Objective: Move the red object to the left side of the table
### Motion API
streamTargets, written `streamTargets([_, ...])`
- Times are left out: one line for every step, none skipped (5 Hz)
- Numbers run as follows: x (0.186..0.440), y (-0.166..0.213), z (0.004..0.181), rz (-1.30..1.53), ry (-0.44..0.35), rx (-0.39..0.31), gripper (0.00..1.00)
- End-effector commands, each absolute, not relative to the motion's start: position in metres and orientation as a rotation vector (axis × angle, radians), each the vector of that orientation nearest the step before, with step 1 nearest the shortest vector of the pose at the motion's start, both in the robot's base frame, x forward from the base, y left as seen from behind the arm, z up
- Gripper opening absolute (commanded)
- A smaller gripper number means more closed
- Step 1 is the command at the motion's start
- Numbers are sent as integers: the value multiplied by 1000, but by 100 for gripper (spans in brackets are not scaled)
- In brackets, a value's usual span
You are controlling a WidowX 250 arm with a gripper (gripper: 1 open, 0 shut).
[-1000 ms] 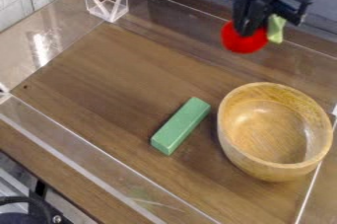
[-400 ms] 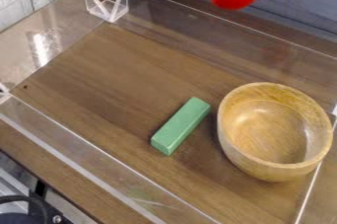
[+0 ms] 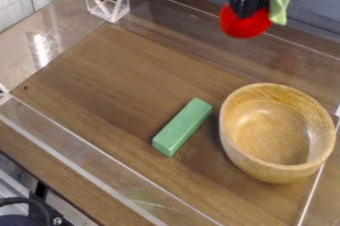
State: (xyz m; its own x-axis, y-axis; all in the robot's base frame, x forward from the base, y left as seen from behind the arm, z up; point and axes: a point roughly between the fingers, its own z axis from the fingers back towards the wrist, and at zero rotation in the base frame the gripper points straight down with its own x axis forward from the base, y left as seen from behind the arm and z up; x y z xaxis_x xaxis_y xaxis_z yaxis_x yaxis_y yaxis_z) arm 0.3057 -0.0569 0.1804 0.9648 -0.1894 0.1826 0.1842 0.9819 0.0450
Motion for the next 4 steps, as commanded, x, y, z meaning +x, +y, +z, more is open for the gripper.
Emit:
streamTargets([299,-31,192,-124,-230,19,0])
streamTargets([286,6,194,-2,-228,29,0])
streamTargets([273,46,191,122,-219,41,0])
streamTargets([263,85,180,276,-203,64,0])
